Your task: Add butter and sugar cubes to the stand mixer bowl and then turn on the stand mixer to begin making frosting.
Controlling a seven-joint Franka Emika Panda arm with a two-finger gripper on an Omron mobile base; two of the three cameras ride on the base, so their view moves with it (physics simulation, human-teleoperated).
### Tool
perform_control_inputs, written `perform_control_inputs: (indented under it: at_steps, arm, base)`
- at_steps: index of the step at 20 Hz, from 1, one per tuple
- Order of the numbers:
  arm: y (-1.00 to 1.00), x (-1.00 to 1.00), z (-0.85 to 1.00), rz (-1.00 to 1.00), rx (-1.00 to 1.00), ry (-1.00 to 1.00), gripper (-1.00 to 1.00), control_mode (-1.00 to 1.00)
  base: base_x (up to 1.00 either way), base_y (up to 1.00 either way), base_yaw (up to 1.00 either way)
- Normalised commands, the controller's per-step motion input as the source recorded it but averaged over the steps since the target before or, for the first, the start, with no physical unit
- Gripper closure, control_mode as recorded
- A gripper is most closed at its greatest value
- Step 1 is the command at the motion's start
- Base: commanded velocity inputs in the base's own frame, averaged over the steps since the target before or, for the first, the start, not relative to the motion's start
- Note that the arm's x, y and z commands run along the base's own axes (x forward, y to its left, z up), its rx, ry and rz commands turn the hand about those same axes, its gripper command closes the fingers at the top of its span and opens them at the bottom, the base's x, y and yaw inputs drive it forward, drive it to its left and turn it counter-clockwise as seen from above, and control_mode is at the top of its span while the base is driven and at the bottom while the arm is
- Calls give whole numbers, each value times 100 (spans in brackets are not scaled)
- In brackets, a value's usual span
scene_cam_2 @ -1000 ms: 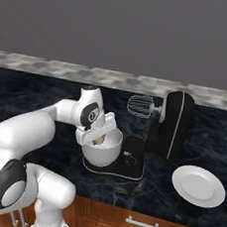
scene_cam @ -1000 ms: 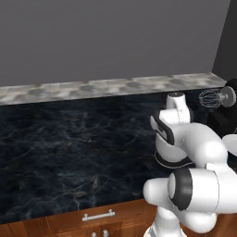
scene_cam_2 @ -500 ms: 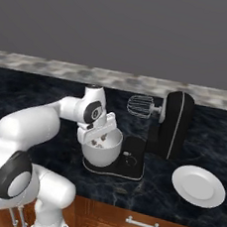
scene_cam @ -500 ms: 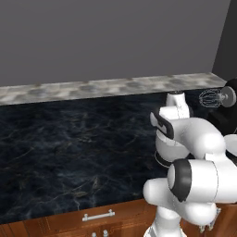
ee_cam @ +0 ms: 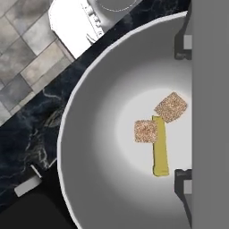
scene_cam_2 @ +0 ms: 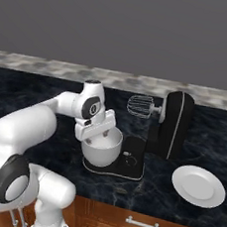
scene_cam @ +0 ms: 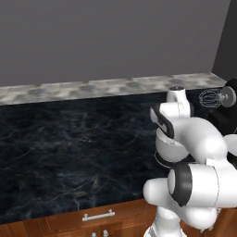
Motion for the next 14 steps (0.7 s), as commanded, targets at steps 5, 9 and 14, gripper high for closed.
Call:
perform_control_inputs:
  at_steps: [5,9,14]
  arm:
    - [30,-20,58,-7,-8,-7,-100,-100]
    - [33,-33,65,-10,-10,-10,-100,-100]
    - [25,-85,20,-16,-4,-14,-100,-100]
  base:
    - [0,0,0]
    - [0,0,0]
    - [0,0,0]
